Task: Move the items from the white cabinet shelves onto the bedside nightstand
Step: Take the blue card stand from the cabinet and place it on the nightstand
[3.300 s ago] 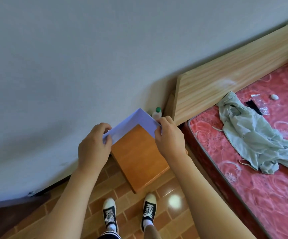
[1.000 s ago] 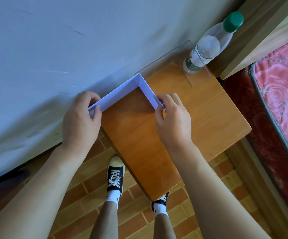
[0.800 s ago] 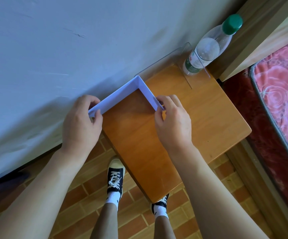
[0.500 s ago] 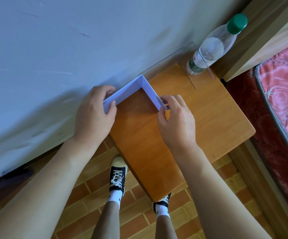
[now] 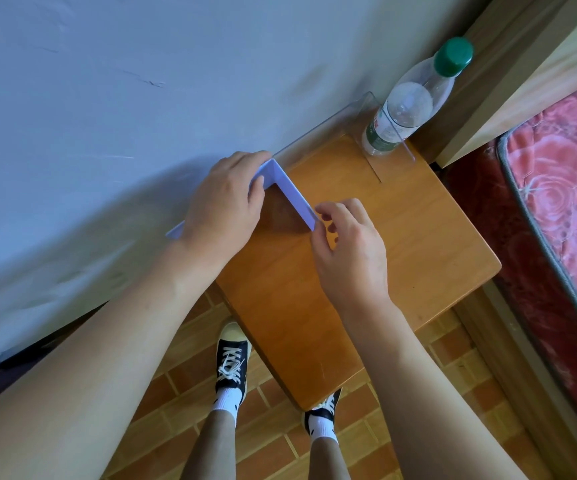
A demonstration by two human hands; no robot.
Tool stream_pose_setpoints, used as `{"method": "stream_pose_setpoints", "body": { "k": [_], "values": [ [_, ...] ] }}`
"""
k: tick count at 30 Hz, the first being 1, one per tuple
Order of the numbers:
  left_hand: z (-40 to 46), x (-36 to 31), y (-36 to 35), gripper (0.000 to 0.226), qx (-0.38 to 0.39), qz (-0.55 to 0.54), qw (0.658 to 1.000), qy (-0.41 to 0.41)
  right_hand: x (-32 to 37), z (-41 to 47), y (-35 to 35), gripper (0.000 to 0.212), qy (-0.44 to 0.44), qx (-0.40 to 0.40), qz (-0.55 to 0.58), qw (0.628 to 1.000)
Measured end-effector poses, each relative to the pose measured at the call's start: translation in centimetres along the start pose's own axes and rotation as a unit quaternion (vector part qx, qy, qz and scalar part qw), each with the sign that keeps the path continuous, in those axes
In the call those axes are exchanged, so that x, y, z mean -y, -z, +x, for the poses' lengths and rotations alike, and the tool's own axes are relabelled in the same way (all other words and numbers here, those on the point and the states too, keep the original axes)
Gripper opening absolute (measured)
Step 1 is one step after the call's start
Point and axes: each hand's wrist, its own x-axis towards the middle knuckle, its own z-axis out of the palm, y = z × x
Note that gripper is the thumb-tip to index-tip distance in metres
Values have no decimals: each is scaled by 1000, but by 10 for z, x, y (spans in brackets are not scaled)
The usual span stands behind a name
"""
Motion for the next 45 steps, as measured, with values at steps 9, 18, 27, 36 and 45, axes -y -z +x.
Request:
{"method": "stream_pose_setpoints", "body": {
  "k": [9, 18, 27, 36, 45],
  "values": [
    [-5, -5, 3, 42, 14, -4, 1000, 12, 0, -2, 3, 24, 1, 15, 3, 1000],
    [-36, -17, 23, 42, -14, 19, 999, 38, 11, -6, 41, 31, 14, 37, -38, 998],
    [-91, -59, 64, 43, -82, 45, 993, 74, 33, -15, 97, 40, 71, 66, -39, 995],
    [-177, -122, 135, 49, -134, 45, 977, 158, 99, -44, 148, 55, 124, 124, -17, 984],
    [-290, -156, 182, 51, -176, 41, 954, 238, 154, -124, 182, 58, 166, 176, -8, 970]
  ]
}}
